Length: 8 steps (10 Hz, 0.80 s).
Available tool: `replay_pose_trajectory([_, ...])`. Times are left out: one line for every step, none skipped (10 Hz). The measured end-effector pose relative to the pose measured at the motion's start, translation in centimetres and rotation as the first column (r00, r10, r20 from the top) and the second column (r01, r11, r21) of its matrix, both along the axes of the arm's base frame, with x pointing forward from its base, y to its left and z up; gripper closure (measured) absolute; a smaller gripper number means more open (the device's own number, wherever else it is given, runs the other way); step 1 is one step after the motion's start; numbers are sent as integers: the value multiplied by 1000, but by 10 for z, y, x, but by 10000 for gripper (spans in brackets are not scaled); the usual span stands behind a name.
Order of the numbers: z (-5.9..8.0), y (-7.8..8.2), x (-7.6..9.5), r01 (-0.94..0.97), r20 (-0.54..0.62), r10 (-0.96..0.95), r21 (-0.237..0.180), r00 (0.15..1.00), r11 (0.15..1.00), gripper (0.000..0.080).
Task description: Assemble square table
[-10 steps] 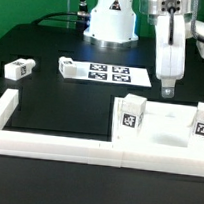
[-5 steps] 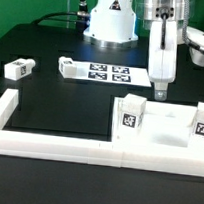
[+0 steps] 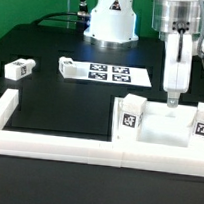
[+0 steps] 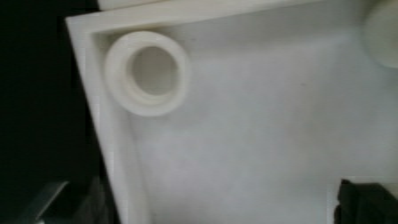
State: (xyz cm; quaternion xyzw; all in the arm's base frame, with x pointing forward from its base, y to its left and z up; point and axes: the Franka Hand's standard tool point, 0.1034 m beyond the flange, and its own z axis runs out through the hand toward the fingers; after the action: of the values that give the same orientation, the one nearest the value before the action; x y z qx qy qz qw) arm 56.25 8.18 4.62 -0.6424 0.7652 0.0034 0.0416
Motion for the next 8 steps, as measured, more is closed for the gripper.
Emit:
replay_pose_trajectory([-10,5,-6,-14,-23,14,-7,1000,1000,150])
replay_pose_trajectory([-16,3,-10,-24,-50,23,-7,998,1000,150])
replay_pose_trajectory([-19,-3,-10,-42,-38,41,-19,998,999,150])
replay_pose_trajectory([-22,-12,-13,-72,-43,71,-26,997,997,150])
replay_pose_trajectory([-26,-20,-15,-73,-52,71,-29,996,997,150])
replay_pose_trajectory([-29,-24,-17,-67,-65,65,-28,996,997,150])
replay_pose_trajectory([-29,-27,-18,-63,-76,60,-26,995,998,150])
replay_pose_trajectory([-29,-26,-18,-64,-74,62,-27,995,998,196])
